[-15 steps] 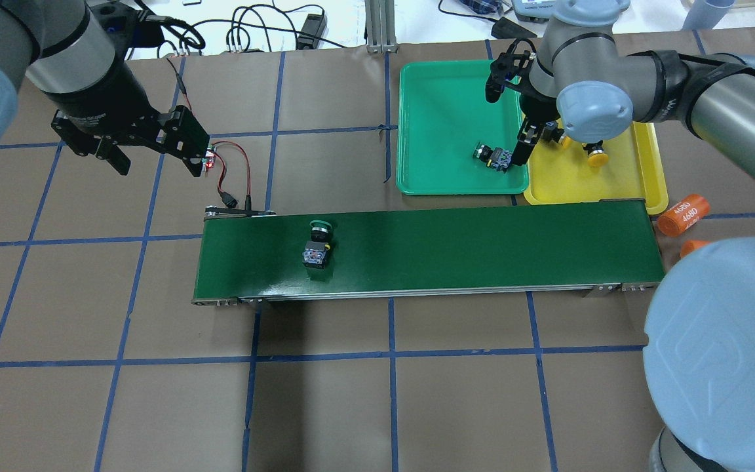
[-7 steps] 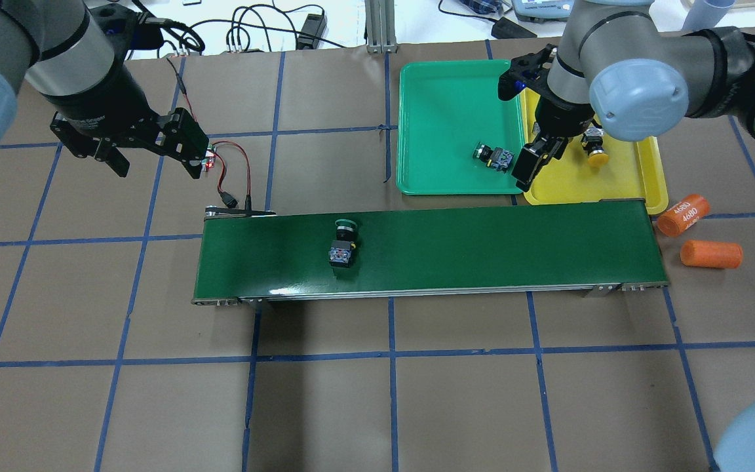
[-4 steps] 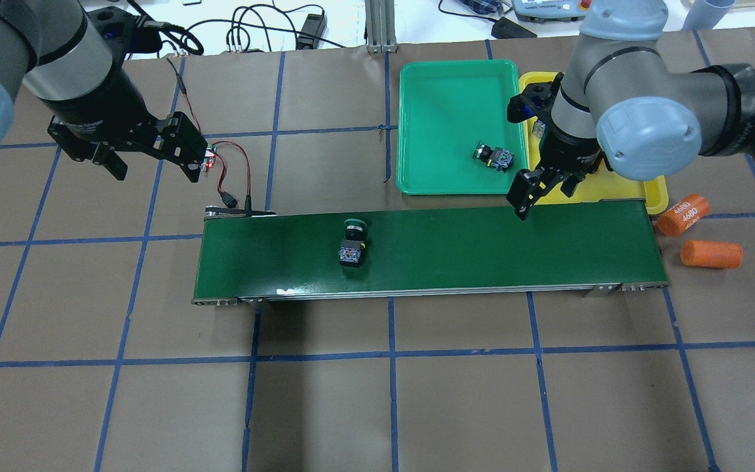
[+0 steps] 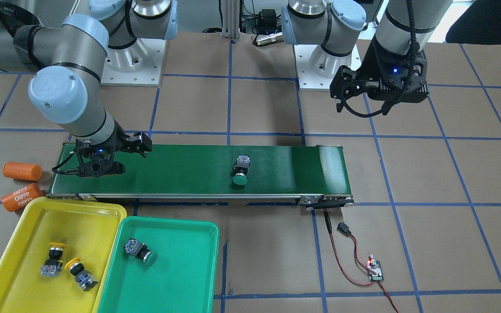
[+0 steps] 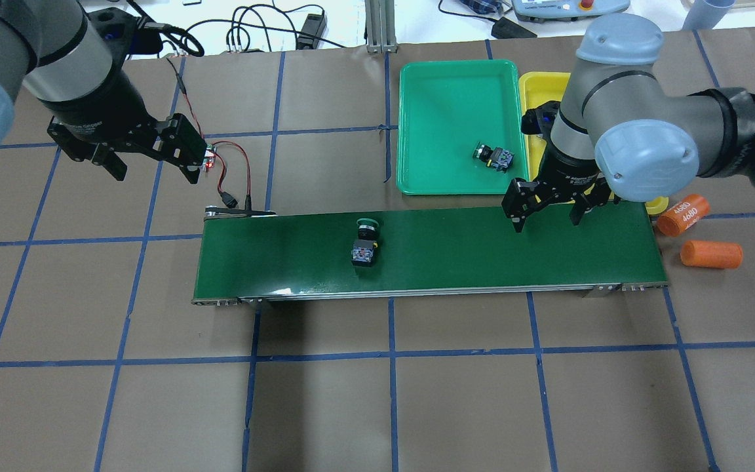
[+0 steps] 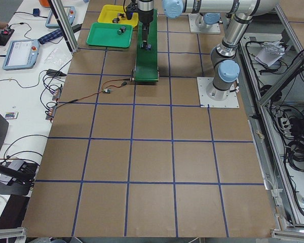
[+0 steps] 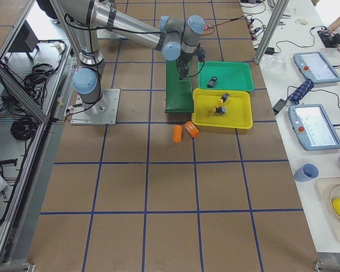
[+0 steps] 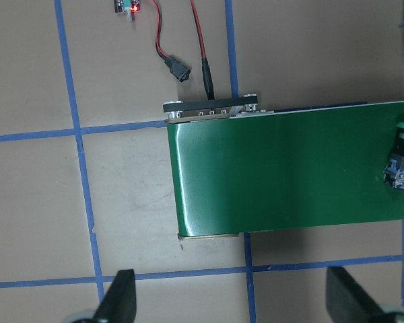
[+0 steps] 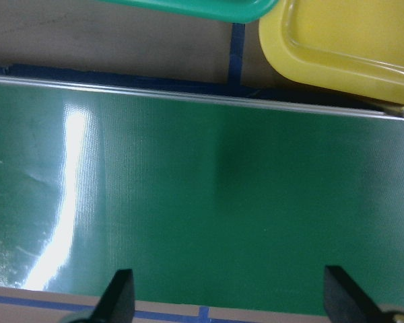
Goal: Sort buttons by color to trays
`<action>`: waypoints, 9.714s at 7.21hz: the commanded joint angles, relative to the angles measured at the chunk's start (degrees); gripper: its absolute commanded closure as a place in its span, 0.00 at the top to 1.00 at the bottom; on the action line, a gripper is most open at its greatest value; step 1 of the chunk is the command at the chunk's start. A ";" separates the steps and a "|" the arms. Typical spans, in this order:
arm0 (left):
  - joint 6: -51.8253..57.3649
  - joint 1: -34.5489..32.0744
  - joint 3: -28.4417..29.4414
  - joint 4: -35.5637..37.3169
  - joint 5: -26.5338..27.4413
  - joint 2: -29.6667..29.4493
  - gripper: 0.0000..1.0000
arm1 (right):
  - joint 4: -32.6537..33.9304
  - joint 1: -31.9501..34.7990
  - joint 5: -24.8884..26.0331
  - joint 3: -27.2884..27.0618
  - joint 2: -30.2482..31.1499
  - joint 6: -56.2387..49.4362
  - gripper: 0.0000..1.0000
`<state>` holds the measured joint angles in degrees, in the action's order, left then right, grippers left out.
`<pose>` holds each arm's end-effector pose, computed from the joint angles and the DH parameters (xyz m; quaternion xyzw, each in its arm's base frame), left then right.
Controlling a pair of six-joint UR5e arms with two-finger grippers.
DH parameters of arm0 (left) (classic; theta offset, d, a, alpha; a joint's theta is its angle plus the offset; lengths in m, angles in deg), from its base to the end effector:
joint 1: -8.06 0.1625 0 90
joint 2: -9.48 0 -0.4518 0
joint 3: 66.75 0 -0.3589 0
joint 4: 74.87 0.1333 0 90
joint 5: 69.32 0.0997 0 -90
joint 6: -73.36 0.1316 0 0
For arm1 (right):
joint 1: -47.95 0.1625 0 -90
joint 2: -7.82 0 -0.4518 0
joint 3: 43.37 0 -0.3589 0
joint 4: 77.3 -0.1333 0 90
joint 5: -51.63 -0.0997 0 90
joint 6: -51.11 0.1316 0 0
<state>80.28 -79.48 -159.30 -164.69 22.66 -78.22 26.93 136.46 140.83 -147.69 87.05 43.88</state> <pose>-0.1097 -0.4454 0.4807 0.0389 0.9991 0.0020 0.0172 0.1225 -0.4859 0.3061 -0.0492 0.9943 0.0938 0.0141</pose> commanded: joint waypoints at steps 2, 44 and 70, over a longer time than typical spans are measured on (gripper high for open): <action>0.11 0.26 -0.09 0.17 0.04 -0.11 1.00 | 0.53 0.09 1.06 1.66 -0.83 1.42 1.00; 0.20 1.67 -2.99 12.83 0.21 -4.06 1.00 | 6.77 5.54 -1.75 -3.44 -3.99 10.66 0.36; -0.15 0.71 -4.31 13.01 4.52 -1.09 1.00 | -15.20 3.08 0.27 23.29 2.51 5.91 1.00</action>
<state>80.35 -78.26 -164.12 -150.95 26.15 -80.67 11.72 140.22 141.16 -123.83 89.25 50.00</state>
